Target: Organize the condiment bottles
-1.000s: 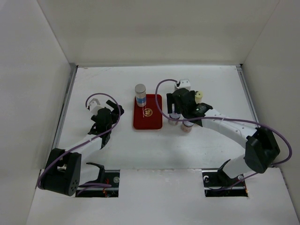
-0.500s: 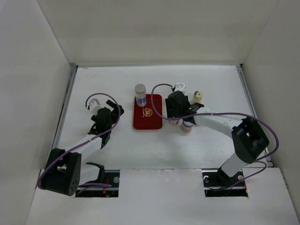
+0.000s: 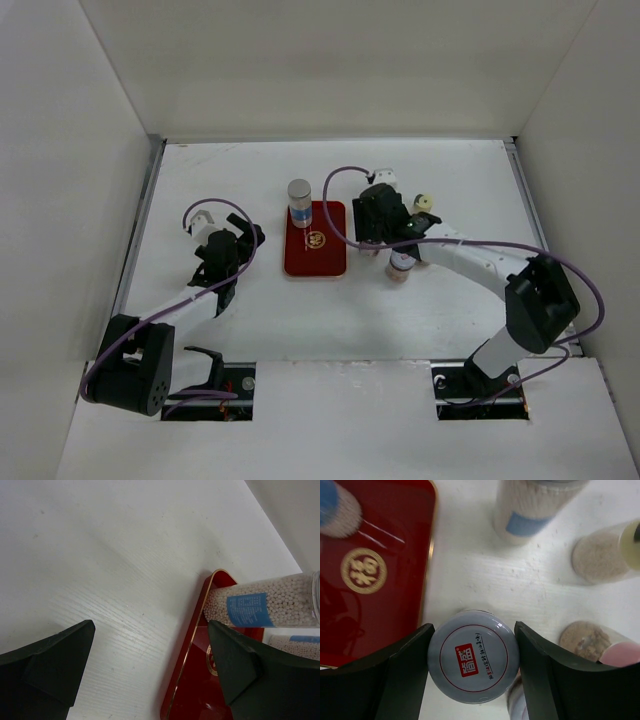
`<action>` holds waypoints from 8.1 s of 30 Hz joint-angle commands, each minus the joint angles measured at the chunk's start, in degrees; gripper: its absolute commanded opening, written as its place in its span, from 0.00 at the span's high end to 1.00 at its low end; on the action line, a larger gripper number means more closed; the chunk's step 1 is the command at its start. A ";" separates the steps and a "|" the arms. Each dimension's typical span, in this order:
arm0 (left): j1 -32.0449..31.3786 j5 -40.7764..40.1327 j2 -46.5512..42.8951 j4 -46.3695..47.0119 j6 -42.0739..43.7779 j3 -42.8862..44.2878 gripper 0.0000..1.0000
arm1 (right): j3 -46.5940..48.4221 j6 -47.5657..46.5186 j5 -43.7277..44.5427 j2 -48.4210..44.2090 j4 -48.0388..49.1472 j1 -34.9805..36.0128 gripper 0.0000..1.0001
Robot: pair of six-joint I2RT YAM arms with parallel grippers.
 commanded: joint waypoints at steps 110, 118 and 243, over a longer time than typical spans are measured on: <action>1.19 1.78 1.17 3.61 -1.33 -0.10 0.00 | 20.83 0.63 1.83 22.48 19.93 12.35 0.35; 1.19 1.78 0.99 3.61 -1.33 -0.10 0.00 | 16.80 -1.04 1.47 10.91 19.32 12.61 0.22; 1.46 3.89 3.28 4.40 -1.95 0.43 0.00 | -18.38 11.00 8.15 -14.52 3.32 -0.22 0.45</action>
